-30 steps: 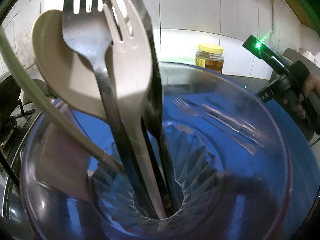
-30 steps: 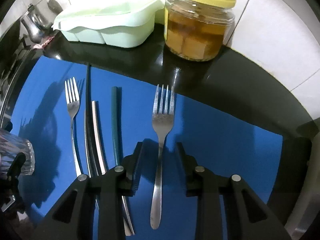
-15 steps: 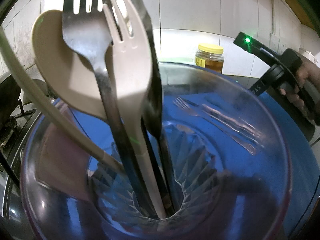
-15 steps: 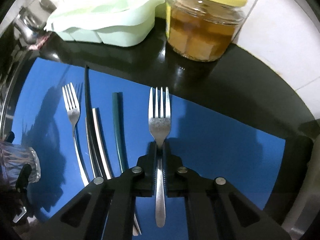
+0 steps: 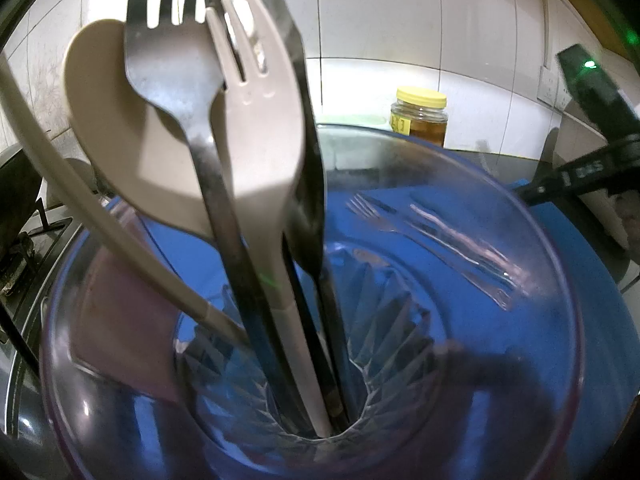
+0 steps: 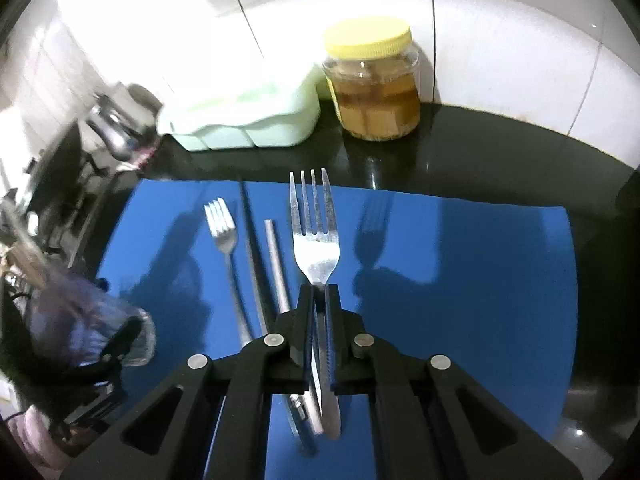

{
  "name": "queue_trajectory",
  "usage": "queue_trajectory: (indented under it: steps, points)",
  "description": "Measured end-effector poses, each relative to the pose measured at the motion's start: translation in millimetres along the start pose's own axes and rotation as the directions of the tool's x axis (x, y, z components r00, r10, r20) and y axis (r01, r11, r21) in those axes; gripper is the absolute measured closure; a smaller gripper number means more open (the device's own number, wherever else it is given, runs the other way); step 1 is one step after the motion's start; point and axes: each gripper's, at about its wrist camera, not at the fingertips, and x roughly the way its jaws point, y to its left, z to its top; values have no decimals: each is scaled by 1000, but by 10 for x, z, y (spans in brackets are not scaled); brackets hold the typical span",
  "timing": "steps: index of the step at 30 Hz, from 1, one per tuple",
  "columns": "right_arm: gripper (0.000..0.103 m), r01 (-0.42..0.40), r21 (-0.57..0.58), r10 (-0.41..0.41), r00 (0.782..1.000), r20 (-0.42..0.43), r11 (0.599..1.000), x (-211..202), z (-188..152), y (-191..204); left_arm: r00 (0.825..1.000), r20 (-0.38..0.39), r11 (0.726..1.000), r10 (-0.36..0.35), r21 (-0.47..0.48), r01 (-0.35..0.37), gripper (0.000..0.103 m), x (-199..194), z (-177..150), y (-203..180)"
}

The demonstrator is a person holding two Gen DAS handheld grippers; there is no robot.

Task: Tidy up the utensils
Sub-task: 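Lower the right gripper onto a metal fork and grasp it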

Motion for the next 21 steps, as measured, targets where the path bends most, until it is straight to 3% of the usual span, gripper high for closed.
queue_trajectory:
  steps: [5,11,21]
  points:
    - [98,-48,32,45,995,84,998,-235,-79,39,1000,0,1000,0,0,0,24,2,1,0]
    - [100,-97,22,89,970,228,995,-513,-178,137,1000,0,1000,0,0,0,24,6,2,0]
    - [100,-136,35,120,946,302,990,-709,-209,192,1000,0,1000,0,0,0,24,8,1,1]
